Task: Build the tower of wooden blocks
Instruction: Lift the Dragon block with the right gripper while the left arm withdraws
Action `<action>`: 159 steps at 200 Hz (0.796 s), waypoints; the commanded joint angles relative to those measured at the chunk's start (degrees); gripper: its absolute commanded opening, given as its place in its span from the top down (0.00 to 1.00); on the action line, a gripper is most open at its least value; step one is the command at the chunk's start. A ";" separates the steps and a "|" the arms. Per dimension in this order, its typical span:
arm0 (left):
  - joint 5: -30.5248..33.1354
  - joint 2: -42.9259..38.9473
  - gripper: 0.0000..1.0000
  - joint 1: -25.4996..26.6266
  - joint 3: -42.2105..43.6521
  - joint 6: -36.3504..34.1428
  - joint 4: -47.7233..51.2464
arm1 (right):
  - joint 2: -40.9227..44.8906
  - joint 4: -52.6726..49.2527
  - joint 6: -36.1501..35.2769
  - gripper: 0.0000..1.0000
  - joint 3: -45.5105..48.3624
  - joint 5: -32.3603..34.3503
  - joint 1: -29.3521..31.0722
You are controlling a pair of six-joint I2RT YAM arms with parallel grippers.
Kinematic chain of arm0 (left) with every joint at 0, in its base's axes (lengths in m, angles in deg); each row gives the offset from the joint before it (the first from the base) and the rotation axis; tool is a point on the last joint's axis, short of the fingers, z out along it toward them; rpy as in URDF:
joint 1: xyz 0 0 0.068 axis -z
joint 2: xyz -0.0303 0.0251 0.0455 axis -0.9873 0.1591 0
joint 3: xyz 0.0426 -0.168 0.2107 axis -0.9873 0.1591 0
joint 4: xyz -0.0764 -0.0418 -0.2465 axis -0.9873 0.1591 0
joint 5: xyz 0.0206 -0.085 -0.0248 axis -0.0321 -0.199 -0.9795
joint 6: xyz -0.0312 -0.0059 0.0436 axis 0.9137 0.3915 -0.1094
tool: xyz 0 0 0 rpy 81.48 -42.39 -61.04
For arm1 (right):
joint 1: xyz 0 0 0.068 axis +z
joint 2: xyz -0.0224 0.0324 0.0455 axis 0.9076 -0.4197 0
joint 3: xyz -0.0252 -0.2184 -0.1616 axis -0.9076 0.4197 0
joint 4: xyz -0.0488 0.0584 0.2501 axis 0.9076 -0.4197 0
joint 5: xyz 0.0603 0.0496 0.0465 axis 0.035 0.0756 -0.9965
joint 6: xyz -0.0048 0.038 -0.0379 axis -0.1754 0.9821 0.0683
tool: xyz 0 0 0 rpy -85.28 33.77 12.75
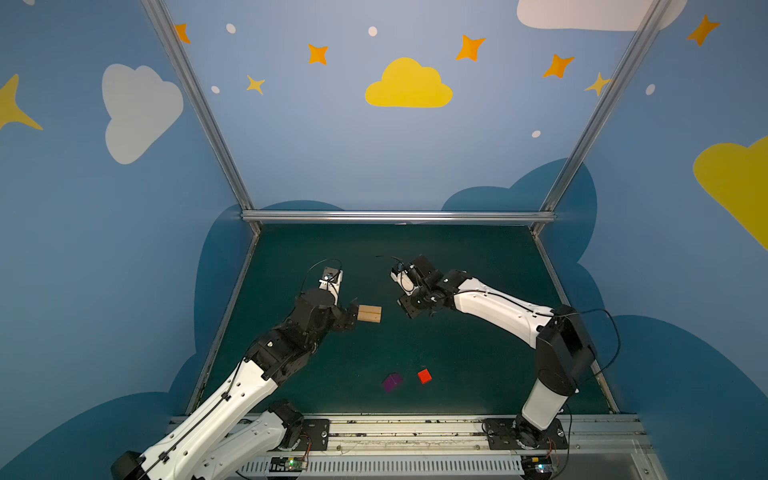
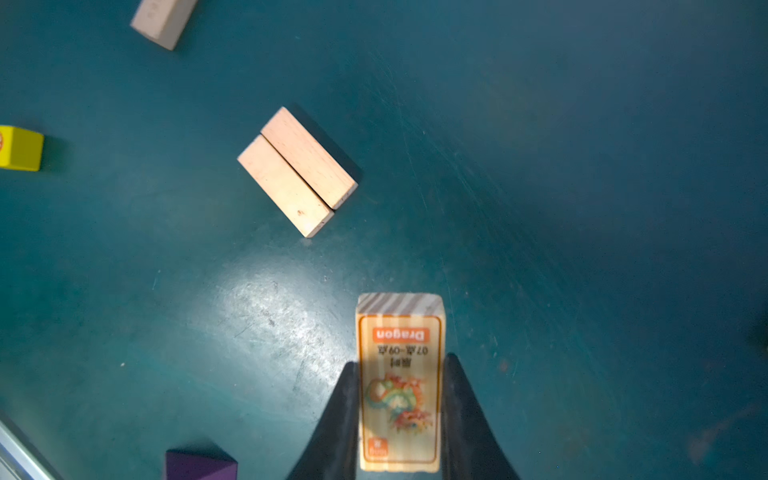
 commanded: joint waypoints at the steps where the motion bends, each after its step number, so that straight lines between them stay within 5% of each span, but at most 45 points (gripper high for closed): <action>1: -0.80 0.00 0.00 -5.20 2.06 12.24 3.82 | 0.97 0.40 -5.03 0.80 -3.37 -1.59 -0.29; 45: -17.86 4.71 0.00 -16.08 4.20 22.39 3.82 | -0.79 0.32 -9.73 0.81 -6.67 -6.34 0.01; 159: -36.95 17.30 0.00 -26.96 -0.54 24.68 7.40 | -14.21 -6.54 -22.60 0.83 -20.83 -10.77 2.99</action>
